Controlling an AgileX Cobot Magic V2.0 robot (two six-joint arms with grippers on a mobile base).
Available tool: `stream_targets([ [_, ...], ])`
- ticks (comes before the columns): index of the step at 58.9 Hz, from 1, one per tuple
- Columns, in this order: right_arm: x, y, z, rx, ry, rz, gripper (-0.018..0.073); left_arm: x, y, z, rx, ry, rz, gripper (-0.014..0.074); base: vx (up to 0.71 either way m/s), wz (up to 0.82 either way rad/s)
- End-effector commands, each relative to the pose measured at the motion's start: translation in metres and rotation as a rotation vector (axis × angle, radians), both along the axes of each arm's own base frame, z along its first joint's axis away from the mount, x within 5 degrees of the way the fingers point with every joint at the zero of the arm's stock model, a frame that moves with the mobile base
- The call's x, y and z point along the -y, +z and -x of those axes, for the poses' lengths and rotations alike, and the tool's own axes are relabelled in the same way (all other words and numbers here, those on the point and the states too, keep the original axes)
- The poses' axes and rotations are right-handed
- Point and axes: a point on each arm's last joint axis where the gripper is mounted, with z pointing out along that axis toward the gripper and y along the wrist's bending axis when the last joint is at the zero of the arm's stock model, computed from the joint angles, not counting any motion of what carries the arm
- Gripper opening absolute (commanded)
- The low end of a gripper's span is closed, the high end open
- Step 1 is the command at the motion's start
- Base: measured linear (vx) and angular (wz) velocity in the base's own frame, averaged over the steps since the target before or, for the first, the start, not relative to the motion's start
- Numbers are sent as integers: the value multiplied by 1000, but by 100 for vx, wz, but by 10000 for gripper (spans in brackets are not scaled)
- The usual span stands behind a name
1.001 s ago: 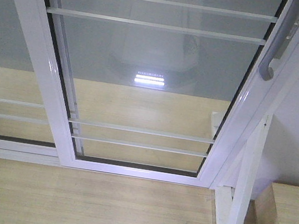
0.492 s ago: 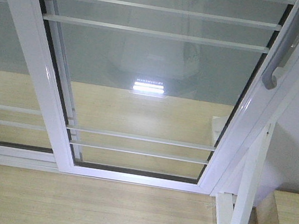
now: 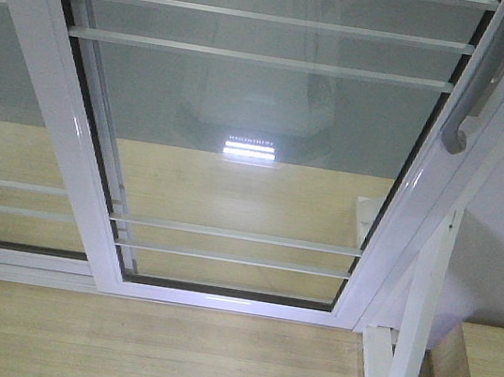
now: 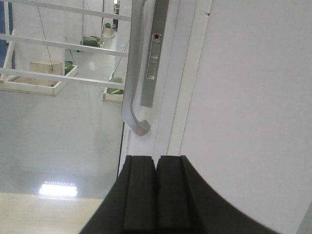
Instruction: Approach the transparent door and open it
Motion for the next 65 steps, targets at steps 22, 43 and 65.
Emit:
stream_targets([
  [22,0,7,1,94,-1,25,-6,0,3,0,78,-4,12,-3,0,0],
  [43,0,7,1,94,-1,25,-6,0,3,-1,77,-4,-51,-3,0,0],
  [65,0,7,1,94,-1,25,-6,0,4,-1,88,-4,-130,-3,0,0],
])
